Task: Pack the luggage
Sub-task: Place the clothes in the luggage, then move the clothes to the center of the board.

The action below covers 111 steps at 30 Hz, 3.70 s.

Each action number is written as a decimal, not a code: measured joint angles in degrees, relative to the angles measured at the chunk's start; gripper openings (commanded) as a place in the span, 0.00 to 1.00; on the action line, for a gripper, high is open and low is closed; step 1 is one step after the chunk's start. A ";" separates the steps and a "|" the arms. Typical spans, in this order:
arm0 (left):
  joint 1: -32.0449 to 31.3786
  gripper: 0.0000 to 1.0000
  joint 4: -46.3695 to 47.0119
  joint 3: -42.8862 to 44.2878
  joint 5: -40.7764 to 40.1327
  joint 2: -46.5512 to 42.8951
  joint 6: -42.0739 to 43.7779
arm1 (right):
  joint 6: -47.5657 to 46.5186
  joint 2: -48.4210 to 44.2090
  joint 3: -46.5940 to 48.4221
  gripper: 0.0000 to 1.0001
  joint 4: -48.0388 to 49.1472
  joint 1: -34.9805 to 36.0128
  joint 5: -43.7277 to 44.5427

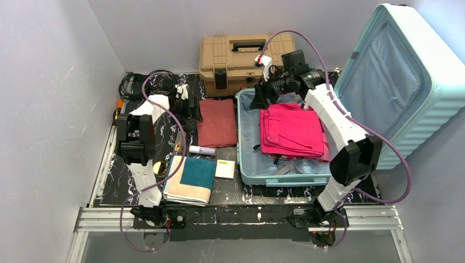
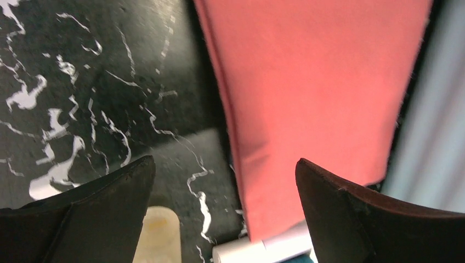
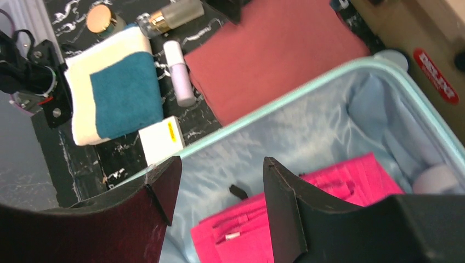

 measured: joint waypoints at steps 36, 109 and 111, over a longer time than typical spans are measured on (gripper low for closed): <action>-1.57 0.00 5.49 8.85 1.81 12.41 -10.05 | 10.80 14.58 13.35 0.64 5.99 10.60 -0.63; 4.90 0.98 1.18 -16.48 -6.16 -26.03 19.61 | 54.34 49.22 26.38 0.77 29.46 20.65 15.50; 2.45 0.98 1.55 -17.11 -5.44 -26.67 21.57 | 54.86 49.22 25.77 0.77 30.84 20.26 13.86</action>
